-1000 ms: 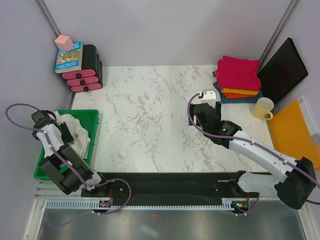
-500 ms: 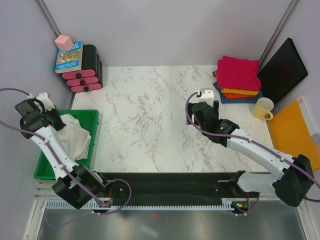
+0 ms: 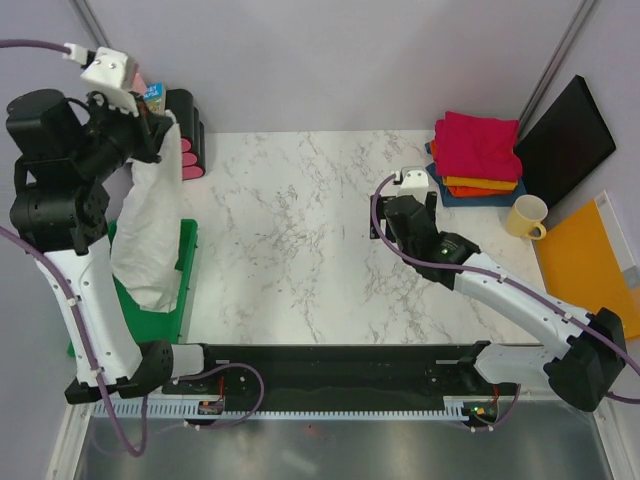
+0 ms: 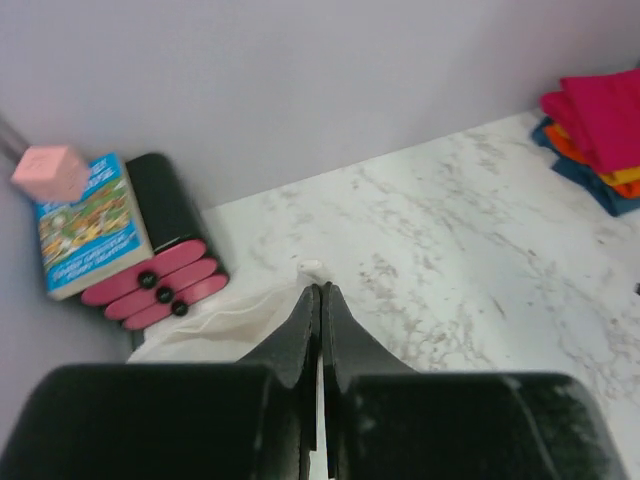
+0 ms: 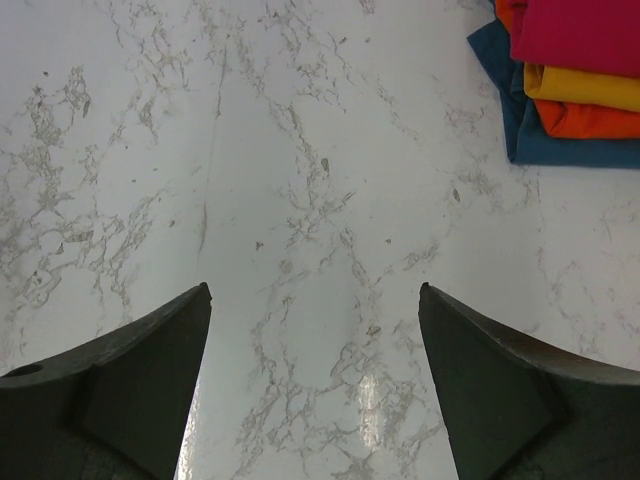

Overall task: Fold and stack the t-shirts
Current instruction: Move the tshirt to the center of the board

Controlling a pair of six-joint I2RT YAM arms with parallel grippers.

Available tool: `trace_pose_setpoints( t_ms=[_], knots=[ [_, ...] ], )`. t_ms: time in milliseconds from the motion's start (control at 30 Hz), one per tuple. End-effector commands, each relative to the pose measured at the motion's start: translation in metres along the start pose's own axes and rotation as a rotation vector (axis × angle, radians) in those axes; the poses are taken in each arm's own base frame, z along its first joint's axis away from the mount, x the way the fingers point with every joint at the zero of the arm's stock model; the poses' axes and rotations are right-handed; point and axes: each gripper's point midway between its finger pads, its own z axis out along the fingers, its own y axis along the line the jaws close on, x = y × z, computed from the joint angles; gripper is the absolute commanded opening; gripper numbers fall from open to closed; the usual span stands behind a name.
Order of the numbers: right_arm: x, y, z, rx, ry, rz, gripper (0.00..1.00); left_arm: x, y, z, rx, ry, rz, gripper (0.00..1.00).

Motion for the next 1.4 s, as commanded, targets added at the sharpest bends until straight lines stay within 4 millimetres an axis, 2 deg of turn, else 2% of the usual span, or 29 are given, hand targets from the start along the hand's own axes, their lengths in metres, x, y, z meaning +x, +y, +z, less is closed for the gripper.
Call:
trace_pose_setpoints(
  t_ms=[0, 33, 67, 167, 267, 433, 467, 500, 533, 567, 633, 667, 700, 733, 767, 833, 867, 900, 933, 967, 1033, 1133, 1200, 1233, 1267, 1300, 1367],
  knots=[
    [-0.032, 0.002, -0.007, -0.01, -0.077, 0.037, 0.92, -0.033, -0.054, 0.006, 0.147, -0.057, 0.055, 0.02],
    [-0.033, 0.001, -0.008, -0.007, -0.082, 0.04, 0.92, -0.037, -0.065, 0.007, 0.187, -0.071, 0.07, 0.02],
    [-0.032, -0.002, -0.01, 0.0, -0.083, 0.039, 0.92, -0.04, -0.085, 0.007, 0.272, -0.085, 0.089, 0.02],
    [-0.029, -0.01, -0.015, 0.015, -0.087, 0.045, 0.92, -0.05, -0.115, 0.0, 0.379, -0.123, 0.134, 0.02],
    [-0.026, -0.018, -0.02, 0.032, -0.09, 0.049, 0.92, -0.062, -0.136, -0.005, 0.44, -0.174, 0.196, 0.02],
    [-0.02, -0.027, -0.025, 0.057, -0.083, 0.047, 0.91, -0.102, -0.159, -0.021, 0.468, -0.32, 0.252, 0.02],
    [-0.02, -0.028, -0.025, 0.062, -0.082, 0.052, 0.91, -0.107, -0.17, -0.024, 0.494, -0.347, 0.27, 0.02],
    [-0.021, -0.03, -0.025, 0.071, -0.084, 0.053, 0.91, -0.109, -0.175, -0.025, 0.498, -0.357, 0.284, 0.02],
    [-0.02, -0.032, -0.026, 0.077, -0.083, 0.053, 0.91, -0.107, -0.177, -0.017, 0.476, -0.348, 0.3, 0.02],
    [-0.02, -0.032, -0.026, 0.08, -0.082, 0.058, 0.91, -0.104, -0.191, -0.016, 0.504, -0.348, 0.345, 0.02],
    [-0.022, -0.033, -0.027, 0.086, -0.084, 0.062, 0.91, -0.079, -0.206, 0.004, 0.505, -0.267, 0.402, 0.02],
    [-0.022, -0.033, -0.026, 0.086, -0.083, 0.064, 0.91, -0.065, -0.227, 0.006, 0.553, -0.246, 0.464, 0.02],
    [-0.022, -0.032, -0.026, 0.086, -0.082, 0.071, 0.91, -0.037, -0.242, 0.021, 0.577, -0.165, 0.501, 0.02],
    [-0.023, -0.032, -0.026, 0.087, -0.084, 0.078, 0.91, -0.021, -0.252, 0.031, 0.597, -0.118, 0.505, 0.02],
    [-0.023, -0.032, -0.026, 0.089, -0.083, 0.084, 0.91, 0.003, -0.264, 0.042, 0.625, -0.053, 0.511, 0.02],
    [-0.023, -0.032, -0.027, 0.093, -0.082, 0.107, 0.91, 0.028, -0.272, 0.059, 0.622, 0.016, 0.498, 0.02],
    [-0.024, -0.033, -0.028, 0.094, -0.084, 0.116, 0.91, 0.052, -0.278, 0.072, 0.628, 0.057, 0.507, 0.02],
    [-0.024, -0.033, -0.029, 0.094, -0.084, 0.124, 0.9, 0.067, -0.28, 0.08, 0.629, 0.081, 0.513, 0.02],
    [-0.026, -0.034, -0.031, 0.097, -0.085, 0.127, 0.9, 0.077, -0.279, 0.087, 0.609, 0.094, 0.508, 0.02],
    [-0.027, -0.036, -0.032, 0.102, -0.089, 0.131, 0.9, 0.099, -0.274, 0.102, 0.589, 0.13, 0.498, 0.02],
    [-0.031, -0.038, -0.035, 0.109, -0.092, 0.132, 0.9, 0.118, -0.267, 0.117, 0.577, 0.17, 0.449, 0.02],
    [-0.036, -0.043, -0.039, 0.128, -0.094, 0.114, 0.9, 0.164, -0.235, 0.149, 0.508, 0.288, 0.379, 0.02],
    [-0.04, -0.045, -0.041, 0.135, -0.094, 0.107, 0.9, 0.181, -0.227, 0.162, 0.487, 0.314, 0.361, 0.02],
    [-0.038, -0.046, -0.041, 0.141, -0.084, 0.097, 0.9, 0.197, -0.217, 0.168, 0.458, 0.348, 0.351, 0.05],
    [-0.037, -0.046, -0.041, 0.144, -0.078, 0.091, 0.9, 0.203, -0.214, 0.174, 0.44, 0.353, 0.351, 0.13],
    [-0.036, -0.047, -0.042, 0.148, -0.068, 0.084, 0.91, 0.207, -0.21, 0.177, 0.419, 0.361, 0.35, 0.32],
    [-0.031, -0.047, -0.04, 0.15, -0.056, 0.082, 0.9, 0.22, -0.202, 0.182, 0.384, 0.382, 0.334, 0.62]
  ],
)
